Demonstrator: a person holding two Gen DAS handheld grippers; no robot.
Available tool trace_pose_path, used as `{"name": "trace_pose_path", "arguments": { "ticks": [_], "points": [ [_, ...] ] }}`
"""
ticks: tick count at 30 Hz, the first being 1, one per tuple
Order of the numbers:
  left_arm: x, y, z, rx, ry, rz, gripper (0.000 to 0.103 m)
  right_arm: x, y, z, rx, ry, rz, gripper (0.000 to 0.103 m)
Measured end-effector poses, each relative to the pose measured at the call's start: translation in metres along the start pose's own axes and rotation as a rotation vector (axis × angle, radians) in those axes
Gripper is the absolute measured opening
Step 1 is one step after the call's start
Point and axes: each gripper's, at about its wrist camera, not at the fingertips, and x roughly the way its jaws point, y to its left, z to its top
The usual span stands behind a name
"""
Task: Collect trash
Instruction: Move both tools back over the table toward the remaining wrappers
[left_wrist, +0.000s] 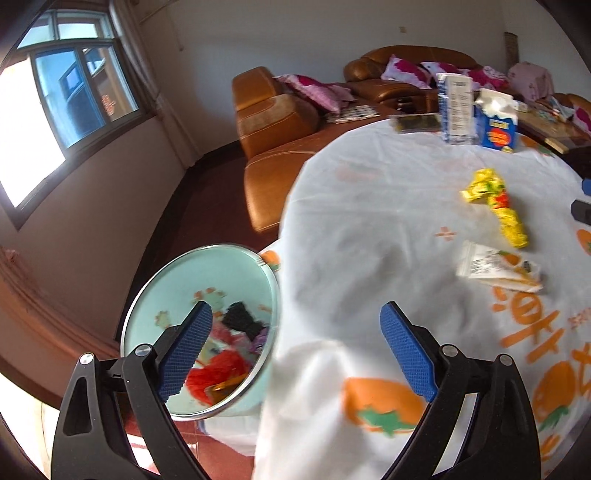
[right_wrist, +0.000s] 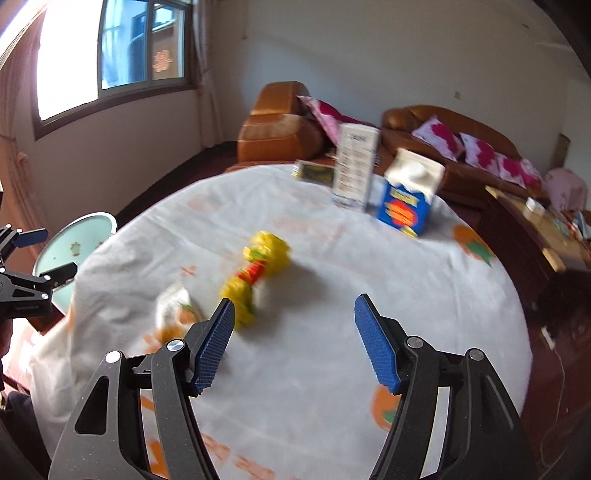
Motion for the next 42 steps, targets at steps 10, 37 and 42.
{"name": "trace_pose_path", "arguments": {
  "ticks": [10, 37, 42],
  "points": [
    [-0.019, -0.103, 0.024, 0.082, -0.047, -0.134, 0.097, -0.02, -0.064, -0.048, 0.126, 0.009, -0.104, 0.071],
    [0.011, -0.05, 0.024, 0.036, 0.013, 0.046, 0.097, -0.024, -0.072, -0.062, 0.166, -0.027, -0.13, 0.076],
    [0.009, -0.095, 0.026, 0.095, 0.005, -0.027, 0.097, -0.025, -0.086, -0.066, 0.194, -0.028, -0.168, 0.077]
  ]
}}
